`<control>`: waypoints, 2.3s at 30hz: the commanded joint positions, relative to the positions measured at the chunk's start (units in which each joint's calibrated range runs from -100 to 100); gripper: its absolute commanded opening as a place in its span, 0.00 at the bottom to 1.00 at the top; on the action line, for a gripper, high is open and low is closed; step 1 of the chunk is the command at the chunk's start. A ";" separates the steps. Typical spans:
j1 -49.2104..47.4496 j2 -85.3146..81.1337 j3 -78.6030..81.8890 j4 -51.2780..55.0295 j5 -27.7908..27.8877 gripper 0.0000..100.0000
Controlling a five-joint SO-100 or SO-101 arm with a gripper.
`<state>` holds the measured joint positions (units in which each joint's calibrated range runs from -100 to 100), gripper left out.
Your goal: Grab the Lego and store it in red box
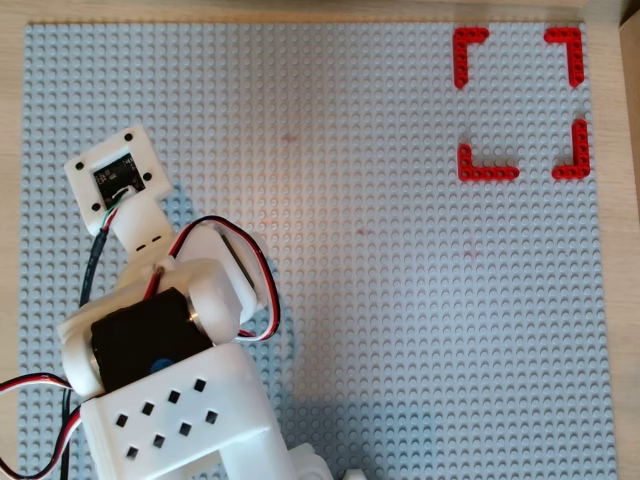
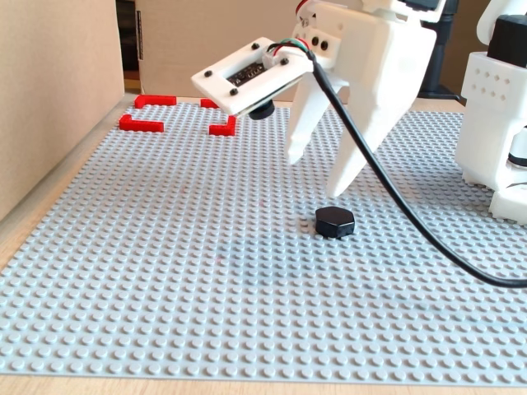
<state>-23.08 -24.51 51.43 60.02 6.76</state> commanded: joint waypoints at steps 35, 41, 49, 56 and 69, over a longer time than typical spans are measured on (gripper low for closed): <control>-0.55 8.67 3.66 -2.30 0.79 0.24; -0.40 9.26 4.66 -2.82 0.95 0.23; -0.10 9.34 4.75 -2.74 1.00 0.23; -0.03 9.34 4.75 -2.74 1.00 0.18; 0.12 9.43 4.93 -2.65 1.00 0.18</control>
<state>-23.16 -15.47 56.17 56.91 7.69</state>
